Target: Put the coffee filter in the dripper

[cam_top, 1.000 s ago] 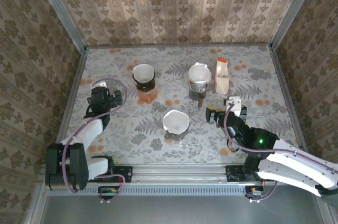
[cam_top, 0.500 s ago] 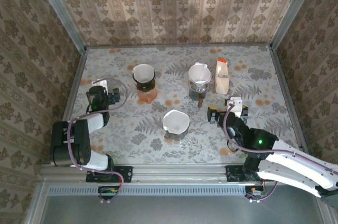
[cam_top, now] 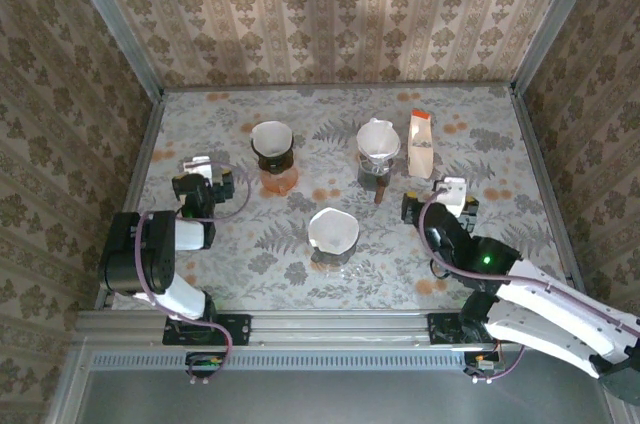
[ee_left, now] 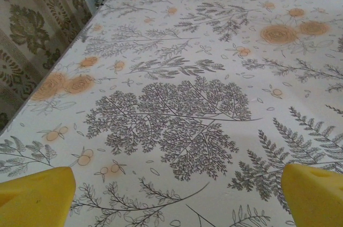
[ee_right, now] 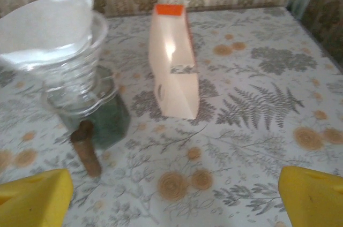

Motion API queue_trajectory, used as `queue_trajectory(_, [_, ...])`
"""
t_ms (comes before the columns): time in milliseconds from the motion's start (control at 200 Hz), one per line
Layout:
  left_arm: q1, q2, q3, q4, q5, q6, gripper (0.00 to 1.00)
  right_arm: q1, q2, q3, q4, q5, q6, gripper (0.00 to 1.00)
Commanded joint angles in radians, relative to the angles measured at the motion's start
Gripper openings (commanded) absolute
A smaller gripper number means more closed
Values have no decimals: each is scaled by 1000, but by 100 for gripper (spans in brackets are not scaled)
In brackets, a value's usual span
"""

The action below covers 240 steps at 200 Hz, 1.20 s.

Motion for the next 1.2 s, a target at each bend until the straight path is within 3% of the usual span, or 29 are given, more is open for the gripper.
queue_trajectory(0, [-6,-7,10,46,-30,11,100,-88,3,46,-1,1,-16,100])
queue_trajectory(90, [-6,-8,11,46,-30,11,100,-172,18,38,73,43,-110,100])
queue_trajectory(195, [-6,-7,12,43,-31,11,100,-250,30,-48,338,40,-336,100])
queue_trajectory(275, [-6,-7,12,43,-31,11,100,-353,57,-121,544,-86,-433,100])
queue_trajectory(425, [-6,-7,12,43,-31,11,100,-550,222,-178,753,-301,-477,100])
queue_trajectory(585, [-6,-8,12,43,-31,11,100,-642,431,-234,1067,-485,-510,100])
queue_trajectory(845, [-7,-7,12,43,-32,12,100,-688,730,-202,1263,-548,-557,100])
queue_trajectory(1020, [-6,-7,12,43,-31,11,100,-767,757,-141,1168,-686,-507,100])
queue_trajectory(1090, [-6,-7,12,43,-31,11,100,-790,761,-161,1204,-740,-497,100])
queue_trajectory(1155, [-7,-8,12,43,-31,11,100,-795,813,-225,1386,-771,-511,100])
queue_trajectory(1195, [-6,-8,12,43,-31,11,100,-796,790,-217,1322,-755,-498,100])
